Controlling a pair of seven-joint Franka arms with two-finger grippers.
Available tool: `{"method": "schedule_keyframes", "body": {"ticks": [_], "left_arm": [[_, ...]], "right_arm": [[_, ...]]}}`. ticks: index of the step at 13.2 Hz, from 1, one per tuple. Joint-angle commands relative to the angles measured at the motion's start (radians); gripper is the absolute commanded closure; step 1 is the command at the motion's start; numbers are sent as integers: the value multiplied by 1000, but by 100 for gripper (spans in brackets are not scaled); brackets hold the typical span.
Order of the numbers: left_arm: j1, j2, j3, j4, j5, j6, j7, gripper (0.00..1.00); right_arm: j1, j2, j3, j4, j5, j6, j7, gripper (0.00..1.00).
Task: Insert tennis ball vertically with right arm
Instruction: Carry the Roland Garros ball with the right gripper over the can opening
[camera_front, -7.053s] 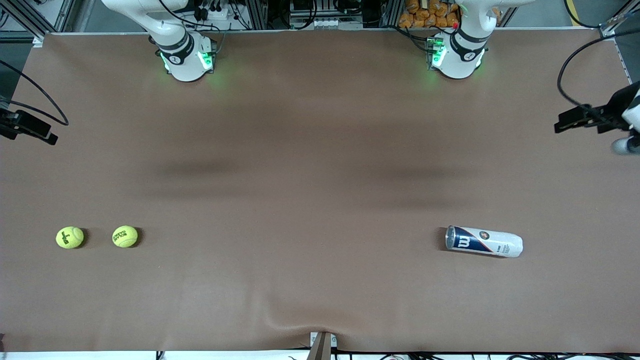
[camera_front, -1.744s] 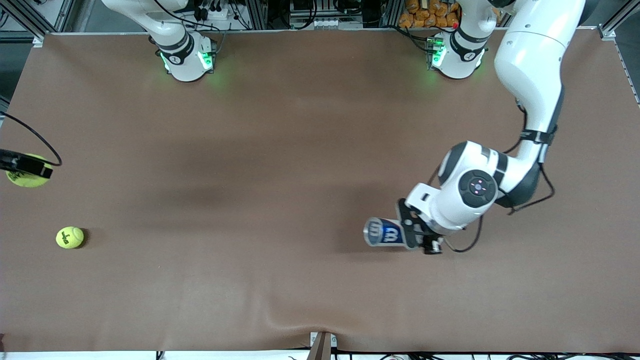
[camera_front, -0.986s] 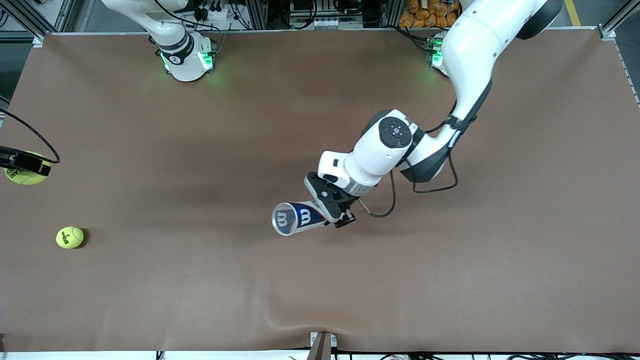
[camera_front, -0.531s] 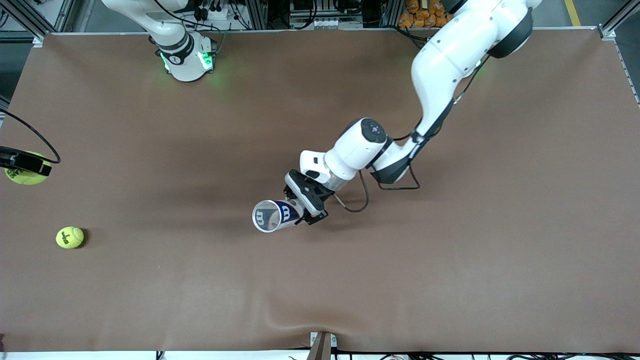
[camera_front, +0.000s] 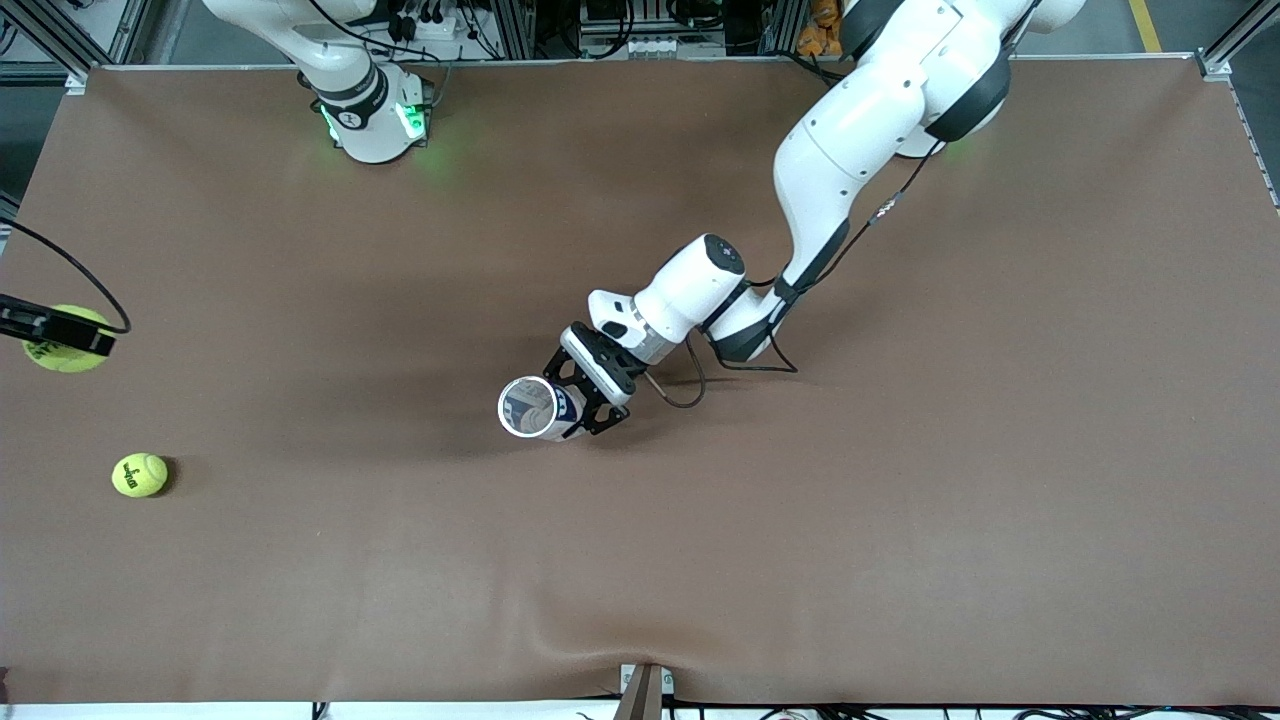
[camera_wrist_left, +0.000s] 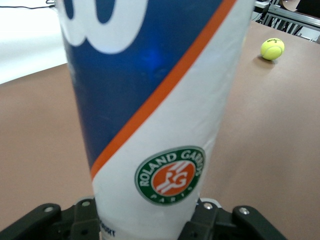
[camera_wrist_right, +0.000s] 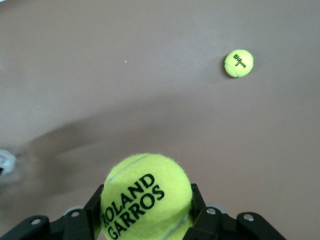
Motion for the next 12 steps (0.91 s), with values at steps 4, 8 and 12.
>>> {"method": "schedule_keyframes", "body": {"ticks": [4, 8, 12], "left_arm": [[-140, 67, 129, 26, -107, 128, -12, 42], [-145, 89, 132, 26, -110, 149, -12, 39], [-148, 97, 132, 26, -110, 151, -12, 39]], "right_arm": [[172, 43, 2, -7, 9, 82, 390, 100], [304, 98, 2, -7, 7, 168, 623, 100], [445, 191, 1, -7, -10, 285, 866, 100]]}}
